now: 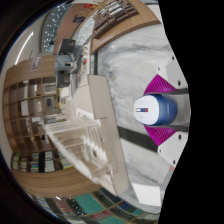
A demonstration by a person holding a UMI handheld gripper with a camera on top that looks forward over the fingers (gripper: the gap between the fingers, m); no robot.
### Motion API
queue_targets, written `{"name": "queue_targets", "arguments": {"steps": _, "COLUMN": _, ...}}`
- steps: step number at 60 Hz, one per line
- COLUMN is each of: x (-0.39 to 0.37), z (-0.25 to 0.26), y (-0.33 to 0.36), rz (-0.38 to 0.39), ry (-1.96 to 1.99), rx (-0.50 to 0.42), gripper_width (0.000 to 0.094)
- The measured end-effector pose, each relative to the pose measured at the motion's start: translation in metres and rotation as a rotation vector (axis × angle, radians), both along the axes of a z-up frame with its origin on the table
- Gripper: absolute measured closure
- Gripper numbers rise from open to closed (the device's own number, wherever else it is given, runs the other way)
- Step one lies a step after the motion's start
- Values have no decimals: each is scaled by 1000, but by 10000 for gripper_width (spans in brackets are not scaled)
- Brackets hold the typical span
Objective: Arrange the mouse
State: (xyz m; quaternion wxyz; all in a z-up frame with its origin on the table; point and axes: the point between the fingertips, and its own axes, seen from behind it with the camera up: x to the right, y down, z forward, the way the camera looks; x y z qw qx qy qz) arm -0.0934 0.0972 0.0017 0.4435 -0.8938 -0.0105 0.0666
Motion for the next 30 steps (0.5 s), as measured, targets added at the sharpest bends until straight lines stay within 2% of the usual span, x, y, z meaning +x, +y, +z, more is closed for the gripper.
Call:
{"name": "queue_targets", "arguments": {"steps": 6, "x": -22, "z": 36, "y": -35, "rz": 6, "ry": -24, "rx": 58, "gripper_width": 542}}
{"name": "queue_targets", "arguments": {"steps": 10, "x": -56, "z": 40, "y": -73, "rz": 28, "ry": 6, "rx": 58, "gripper_width": 544}}
{"name": "queue_targets", "arguments": {"steps": 17, "x": -102, "z": 27, "y": -131, "rz": 55, "ry": 7, "rx": 54, "gripper_width": 543}}
{"name": "queue_targets", "arguments": {"steps": 24, "x": -118, "z": 1, "y": -161, "rz": 95, "ry": -62, "rx": 25, "gripper_width": 532}}
{"name": "queue_targets", "arguments": {"steps": 28, "x": -122, "z": -19, "y": -169, "rz": 123, "ry": -83, "rx": -22, "gripper_width": 479}}
{"name": "queue_targets", "arguments": {"steps": 30, "x": -122, "z": -17, "y": -165, "rz": 124, "ry": -85, "rx": 3, "gripper_width": 454}}
